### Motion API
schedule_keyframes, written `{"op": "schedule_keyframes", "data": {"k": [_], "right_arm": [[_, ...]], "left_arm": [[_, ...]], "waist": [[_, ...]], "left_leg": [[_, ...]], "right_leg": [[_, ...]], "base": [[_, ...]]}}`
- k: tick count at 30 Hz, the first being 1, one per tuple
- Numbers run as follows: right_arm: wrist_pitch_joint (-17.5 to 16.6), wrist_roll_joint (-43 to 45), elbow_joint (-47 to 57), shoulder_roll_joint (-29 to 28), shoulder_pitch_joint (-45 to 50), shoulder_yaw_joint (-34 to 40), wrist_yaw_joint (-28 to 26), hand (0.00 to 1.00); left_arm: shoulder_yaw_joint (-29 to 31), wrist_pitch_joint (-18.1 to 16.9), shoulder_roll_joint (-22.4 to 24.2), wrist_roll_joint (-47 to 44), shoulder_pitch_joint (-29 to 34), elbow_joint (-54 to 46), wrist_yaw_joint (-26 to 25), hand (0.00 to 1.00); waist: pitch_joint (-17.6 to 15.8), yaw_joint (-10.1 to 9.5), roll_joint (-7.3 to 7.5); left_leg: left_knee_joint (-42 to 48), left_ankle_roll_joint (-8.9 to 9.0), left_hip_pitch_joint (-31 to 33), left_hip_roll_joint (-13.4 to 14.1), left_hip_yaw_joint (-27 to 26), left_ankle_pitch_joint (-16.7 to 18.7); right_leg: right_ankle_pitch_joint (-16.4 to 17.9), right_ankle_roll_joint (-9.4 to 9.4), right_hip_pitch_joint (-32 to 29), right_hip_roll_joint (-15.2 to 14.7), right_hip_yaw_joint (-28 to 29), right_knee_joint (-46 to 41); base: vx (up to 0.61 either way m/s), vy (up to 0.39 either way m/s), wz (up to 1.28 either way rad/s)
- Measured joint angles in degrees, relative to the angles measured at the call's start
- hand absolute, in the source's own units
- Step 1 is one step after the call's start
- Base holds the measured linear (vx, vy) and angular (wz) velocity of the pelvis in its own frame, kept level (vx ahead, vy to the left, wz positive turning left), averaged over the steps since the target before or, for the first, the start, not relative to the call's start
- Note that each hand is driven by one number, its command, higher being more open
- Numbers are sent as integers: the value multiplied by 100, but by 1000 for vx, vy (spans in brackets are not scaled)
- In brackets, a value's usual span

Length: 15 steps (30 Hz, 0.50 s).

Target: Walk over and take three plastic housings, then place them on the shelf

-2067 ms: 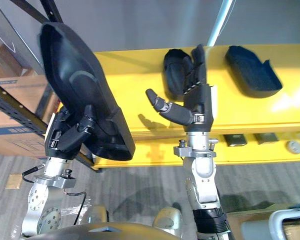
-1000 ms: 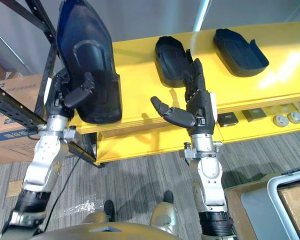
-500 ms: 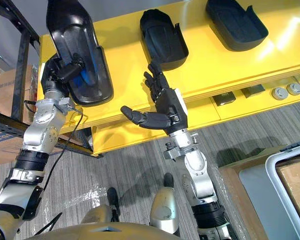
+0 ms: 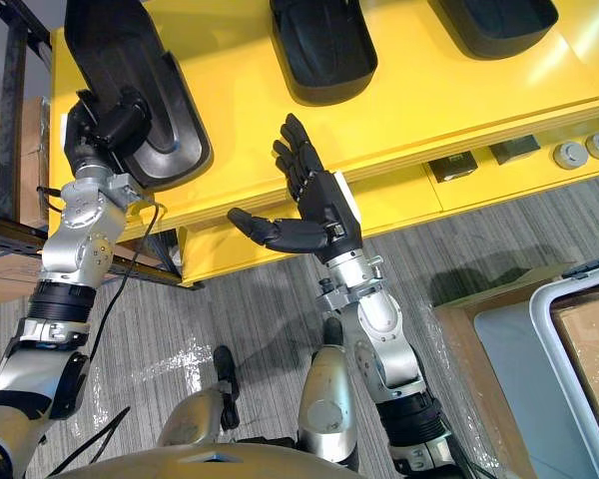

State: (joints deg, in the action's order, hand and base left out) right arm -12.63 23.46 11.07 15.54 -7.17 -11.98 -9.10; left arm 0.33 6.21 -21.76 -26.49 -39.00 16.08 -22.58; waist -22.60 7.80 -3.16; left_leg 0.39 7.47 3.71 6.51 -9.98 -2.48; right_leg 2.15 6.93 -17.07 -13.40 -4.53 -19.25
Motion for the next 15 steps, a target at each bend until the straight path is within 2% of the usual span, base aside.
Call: {"op": "schedule_keyframes", "data": {"k": [8, 15], "right_arm": [[-29, 6, 117, -5, -285, -46, 77, 100], [-36, 2, 157, -9, -268, -205, 104, 100]], "left_arm": [[-33, -148, -8, 237, -369, 27, -118, 100], [-219, -132, -84, 521, -375, 27, -212, 100]], "waist": [[-267, -2, 35], [-267, -6, 35]], "left_leg": [[200, 8, 219, 13, -30, 10], [259, 7, 273, 12, -53, 36]], "right_leg": [[30, -14, -239, -2, 80, -186], [23, -14, -279, -1, 121, -203]], "base": [[-28, -23, -1], [-5, -3, -1]]}}
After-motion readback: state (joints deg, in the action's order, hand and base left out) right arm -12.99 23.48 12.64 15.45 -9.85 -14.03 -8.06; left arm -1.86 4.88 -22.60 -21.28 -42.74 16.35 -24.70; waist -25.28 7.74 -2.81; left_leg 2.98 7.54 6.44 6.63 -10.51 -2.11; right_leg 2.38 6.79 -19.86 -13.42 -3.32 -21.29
